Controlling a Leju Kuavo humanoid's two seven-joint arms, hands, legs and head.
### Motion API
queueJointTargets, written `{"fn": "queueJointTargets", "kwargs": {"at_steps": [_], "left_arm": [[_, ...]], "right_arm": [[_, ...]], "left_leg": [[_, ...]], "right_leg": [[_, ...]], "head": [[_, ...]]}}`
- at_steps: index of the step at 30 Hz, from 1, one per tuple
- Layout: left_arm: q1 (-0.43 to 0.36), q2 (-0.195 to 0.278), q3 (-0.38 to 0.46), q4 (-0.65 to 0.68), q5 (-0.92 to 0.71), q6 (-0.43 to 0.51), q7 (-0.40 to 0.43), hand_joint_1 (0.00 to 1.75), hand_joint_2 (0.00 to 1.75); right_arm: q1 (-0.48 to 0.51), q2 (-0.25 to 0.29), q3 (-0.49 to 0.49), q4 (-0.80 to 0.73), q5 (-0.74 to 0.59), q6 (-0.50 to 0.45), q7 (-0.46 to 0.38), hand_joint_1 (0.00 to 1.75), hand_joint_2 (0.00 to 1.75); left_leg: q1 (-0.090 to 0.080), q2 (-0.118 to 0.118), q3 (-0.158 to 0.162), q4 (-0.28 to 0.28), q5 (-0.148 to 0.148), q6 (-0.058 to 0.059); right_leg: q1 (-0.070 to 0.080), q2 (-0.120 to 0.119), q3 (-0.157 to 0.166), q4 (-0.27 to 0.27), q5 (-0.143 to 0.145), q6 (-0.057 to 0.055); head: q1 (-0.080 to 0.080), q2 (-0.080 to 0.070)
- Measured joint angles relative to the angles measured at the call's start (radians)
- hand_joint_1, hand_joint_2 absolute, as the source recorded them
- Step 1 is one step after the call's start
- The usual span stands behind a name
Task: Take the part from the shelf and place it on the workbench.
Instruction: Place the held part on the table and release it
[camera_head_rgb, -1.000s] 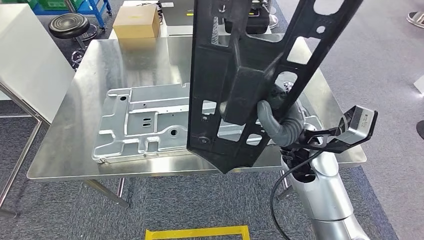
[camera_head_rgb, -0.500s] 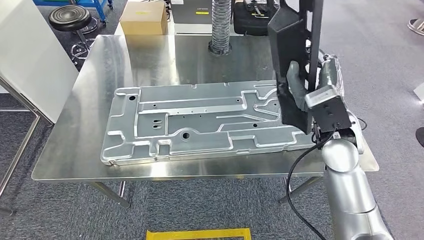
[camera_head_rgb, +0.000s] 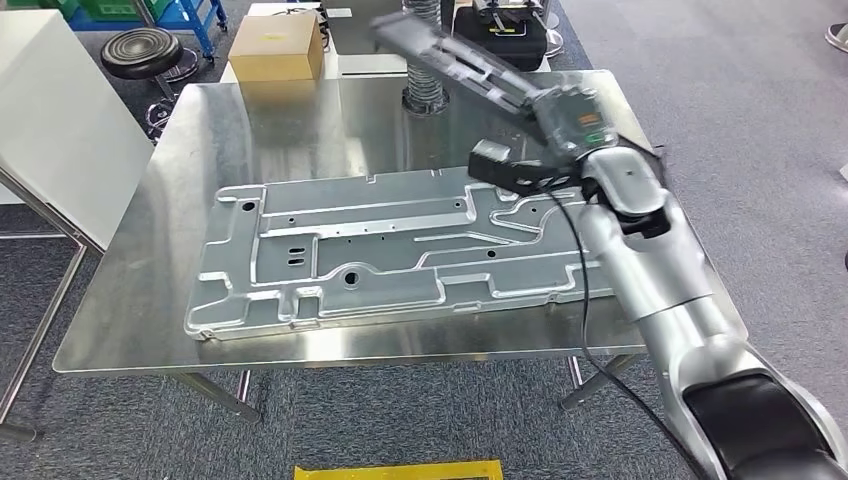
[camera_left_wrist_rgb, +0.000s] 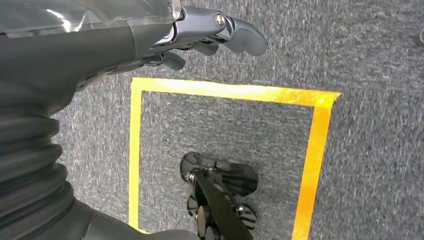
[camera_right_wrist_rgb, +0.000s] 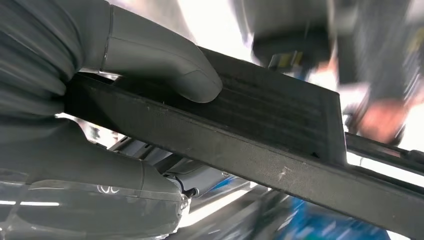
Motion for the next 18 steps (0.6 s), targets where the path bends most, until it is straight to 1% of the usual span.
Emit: {"fn": "queueJointTargets", "kwargs": {"at_steps": [1, 2, 3, 4, 5, 6, 8, 9, 10, 11, 13, 14, 15, 16, 17, 18], "left_arm": [[-0.001, 0.001, 0.0, 0.0, -0.003, -0.003, 0.0, 0.0, 1.75], [-0.001, 0.002, 0.0, 0.0, -0.007, -0.006, 0.0, 0.0, 1.75], [-0.002, 0.003, 0.0, 0.0, -0.009, -0.007, -0.001, 0.0, 1.75], [-0.003, 0.004, 0.001, 0.0, -0.011, -0.008, -0.002, 0.0, 1.75], [-0.003, 0.005, 0.003, 0.0, -0.013, -0.009, -0.004, 0.0, 1.75], [-0.003, 0.005, 0.004, 0.0, -0.014, -0.011, -0.006, 0.0, 1.75], [-0.001, 0.006, 0.006, 0.0, -0.019, -0.017, -0.011, 0.0, 1.75], [0.0, 0.007, 0.006, 0.0, -0.022, -0.02, -0.014, 0.0, 1.75], [-0.001, 0.007, 0.006, 0.0, -0.027, -0.022, -0.017, 0.0, 1.75], [-0.002, 0.007, 0.006, 0.0, -0.031, -0.023, -0.019, 0.0, 1.75], [-0.003, 0.007, 0.006, 0.0, -0.039, -0.023, -0.022, 0.0, 1.75], [-0.003, 0.007, 0.006, 0.0, -0.042, -0.022, -0.024, 0.0, 1.75], [-0.002, 0.008, 0.006, 0.0, -0.045, -0.021, -0.025, 0.0, 1.75], [-0.001, 0.008, 0.006, 0.0, -0.047, -0.02, -0.027, 0.0, 1.75], [0.0, 0.008, 0.006, 0.0, -0.048, -0.018, -0.03, 0.0, 1.75], [0.0, 0.007, 0.006, 0.0, -0.05, -0.014, -0.032, 0.0, 1.75]], "right_arm": [[-0.012, 0.024, 0.031, 0.06, 0.019, -0.001, -0.014, 1.75, 1.75], [-0.025, 0.048, 0.061, 0.117, 0.036, -0.002, -0.028, 1.75, 1.75], [-0.037, 0.071, 0.089, 0.168, 0.05, -0.004, -0.041, 1.75, 1.75], [-0.051, 0.093, 0.115, 0.217, 0.062, -0.004, -0.053, 1.75, 1.75], [-0.064, 0.115, 0.139, 0.262, 0.073, -0.005, -0.067, 1.75, 1.75], [-0.074, 0.134, 0.161, 0.302, 0.081, -0.005, -0.079, 1.75, 1.75], [-0.087, 0.168, 0.2, 0.366, 0.089, -0.007, -0.102, 1.75, 1.75], [-0.091, 0.182, 0.214, 0.39, 0.09, -0.009, -0.111, 1.75, 1.75], [-0.096, 0.193, 0.227, 0.412, 0.09, -0.014, -0.12, 1.75, 1.75], [-0.1, 0.203, 0.238, 0.431, 0.089, -0.022, -0.127, 1.75, 1.75], [-0.104, 0.216, 0.259, 0.461, 0.087, -0.042, -0.142, 1.75, 1.75], [-0.104, 0.22, 0.269, 0.473, 0.086, -0.05, -0.147, 1.75, 1.75], [-0.103, 0.224, 0.277, 0.484, 0.085, -0.057, -0.152, 1.75, 1.75], [-0.102, 0.227, 0.285, 0.493, 0.084, -0.064, -0.156, 1.75, 1.75], [-0.102, 0.229, 0.291, 0.5, 0.081, -0.07, -0.161, 1.75, 1.75], [-0.102, 0.231, 0.296, 0.505, 0.079, -0.078, -0.164, 1.75, 1.75]], "left_leg": [[0.0, 0.0, 0.009, -0.032, 0.029, -0.001], [0.0, 0.001, 0.036, -0.098, 0.071, 0.0], [0.0, 0.002, 0.069, -0.17, 0.105, 0.003], [-0.001, 0.002, 0.097, -0.231, 0.13, 0.007], [-0.002, 0.002, 0.113, -0.268, 0.14, 0.012], [-0.003, 0.001, 0.118, -0.28, 0.138, 0.016], [-0.002, 0.0, 0.118, -0.284, 0.139, 0.024], [0.001, 0.0, 0.119, -0.287, 0.14, 0.028], [0.003, 0.0, 0.121, -0.29, 0.14, 0.033], [0.005, 0.001, 0.123, -0.292, 0.14, 0.037], [0.005, 0.0, 0.123, -0.292, 0.138, 0.041], [0.005, 0.0, 0.124, -0.292, 0.137, 0.042], [0.005, -0.001, 0.125, -0.291, 0.136, 0.042], [0.005, -0.002, 0.127, -0.291, 0.135, 0.042], [0.005, -0.004, 0.13, -0.291, 0.133, 0.041], [0.005, -0.005, 0.133, -0.291, 0.131, 0.039]], "right_leg": [[0.0, 0.001, 0.002, 0.003, -0.003, 0.0], [0.0, 0.001, 0.004, 0.007, -0.008, 0.002], [0.001, 0.001, 0.005, 0.012, -0.014, 0.005], [0.003, 0.0, 0.005, 0.018, -0.019, 0.007], [0.005, 0.0, 0.003, 0.022, -0.022, 0.01], [0.007, -0.001, 0.001, 0.024, -0.024, 0.013], [0.007, -0.002, -0.001, 0.025, -0.027, 0.019], [0.007, -0.002, -0.005, 0.034, -0.035, 0.024], [0.007, -0.002, -0.016, 0.059, -0.051, 0.03], [0.004, -0.002, -0.038, 0.107, -0.077, 0.036], [-0.001, -0.002, -0.108, 0.246, -0.136, 0.045], [-0.003, -0.002, -0.14, 0.303, -0.152, 0.048], [-0.005, -0.002, -0.157, 0.329, -0.15, 0.048], [-0.005, -0.002, -0.152, 0.308, -0.126, 0.046], [-0.004, -0.002, -0.128, 0.249, -0.087, 0.042], [-0.001, -0.002, -0.094, 0.17, -0.047, 0.034]], "head": [[0.0, 0.0], [0.0, 0.0], [0.0, 0.0], [0.0, 0.0], [0.001, 0.0], [0.0, 0.0], [0.0, 0.0], [0.001, 0.0], [0.003, 0.0], [0.004, 0.0], [0.007, 0.0], [0.007, 0.0], [0.007, 0.0], [0.007, 0.0], [0.007, 0.0], [0.008, 0.0]]}}
